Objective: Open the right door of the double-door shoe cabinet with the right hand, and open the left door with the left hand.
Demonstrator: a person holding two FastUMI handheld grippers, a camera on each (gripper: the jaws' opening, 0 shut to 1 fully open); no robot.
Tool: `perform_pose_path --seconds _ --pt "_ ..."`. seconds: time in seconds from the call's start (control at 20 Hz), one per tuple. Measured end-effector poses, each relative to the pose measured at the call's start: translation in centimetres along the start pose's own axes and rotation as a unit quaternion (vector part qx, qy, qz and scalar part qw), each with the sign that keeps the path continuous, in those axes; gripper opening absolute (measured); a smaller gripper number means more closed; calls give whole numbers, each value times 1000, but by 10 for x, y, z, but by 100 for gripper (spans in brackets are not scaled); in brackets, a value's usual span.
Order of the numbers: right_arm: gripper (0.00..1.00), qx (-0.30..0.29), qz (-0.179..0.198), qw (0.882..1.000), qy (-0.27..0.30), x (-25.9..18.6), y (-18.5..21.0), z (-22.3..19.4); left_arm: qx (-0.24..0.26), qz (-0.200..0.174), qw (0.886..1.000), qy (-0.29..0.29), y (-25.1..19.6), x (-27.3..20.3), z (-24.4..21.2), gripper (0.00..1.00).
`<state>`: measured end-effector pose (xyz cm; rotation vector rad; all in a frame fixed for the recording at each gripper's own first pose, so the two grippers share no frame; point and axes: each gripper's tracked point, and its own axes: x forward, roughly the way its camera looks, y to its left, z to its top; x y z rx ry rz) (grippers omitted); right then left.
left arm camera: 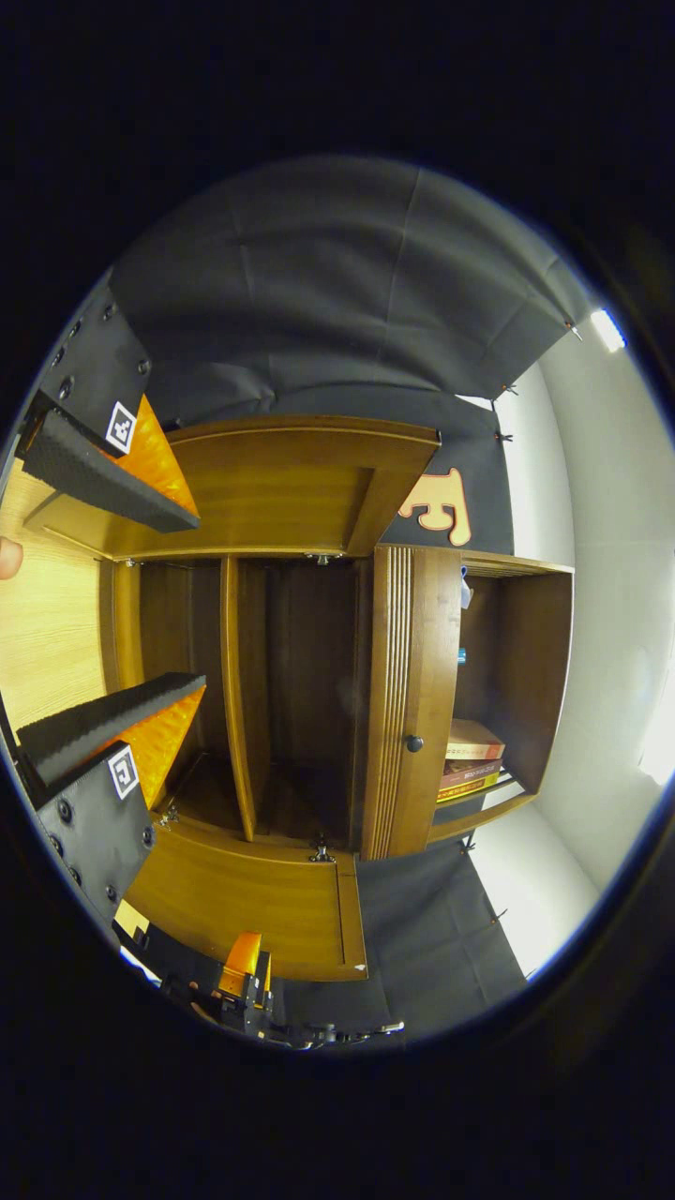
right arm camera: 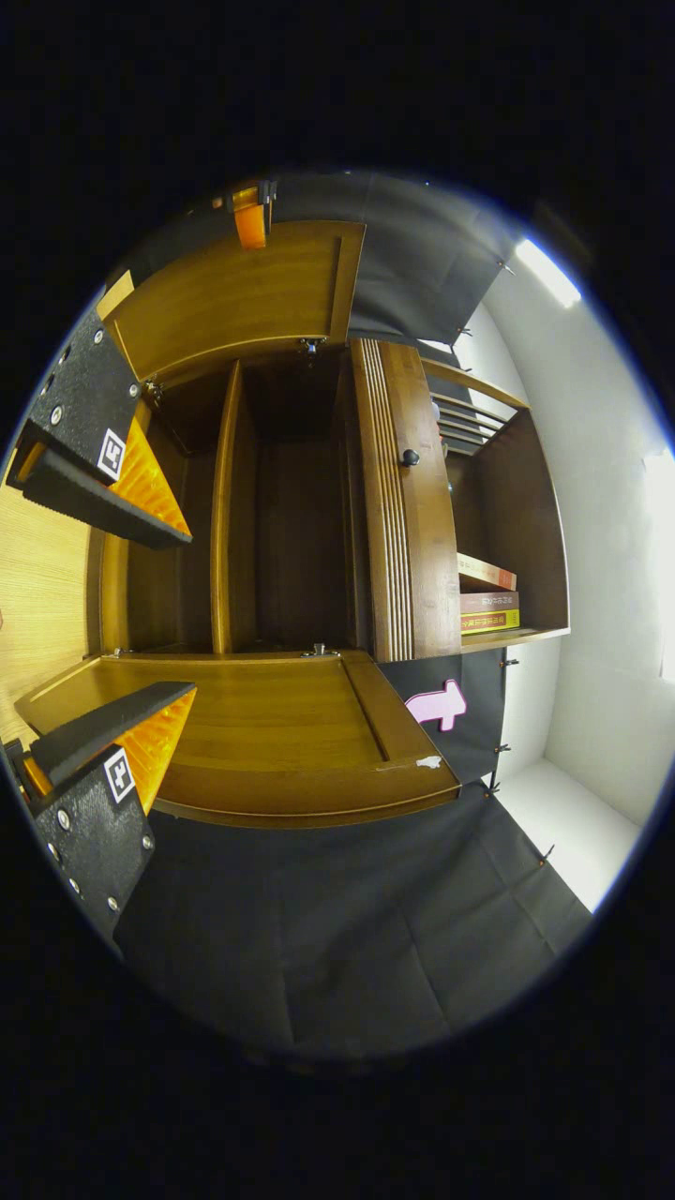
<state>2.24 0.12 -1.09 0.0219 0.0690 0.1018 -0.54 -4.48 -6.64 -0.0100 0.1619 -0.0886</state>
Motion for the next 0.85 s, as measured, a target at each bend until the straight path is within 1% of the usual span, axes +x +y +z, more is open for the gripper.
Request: perform_pose_path --seconds 0.25,0.5,0.85 --pt "99 -1 -2 1000 5 11 -3 -5 7 -3 1000 -4 -6 7 3 96" --pt "99 1 -2 1000 1 11 -3 -3 19 0 1000 -17 -8 7 11 96" --pt "99 1 -4 1000 -2 7 -6 -1 19 -5 1000 -13 -13 6 8 96"
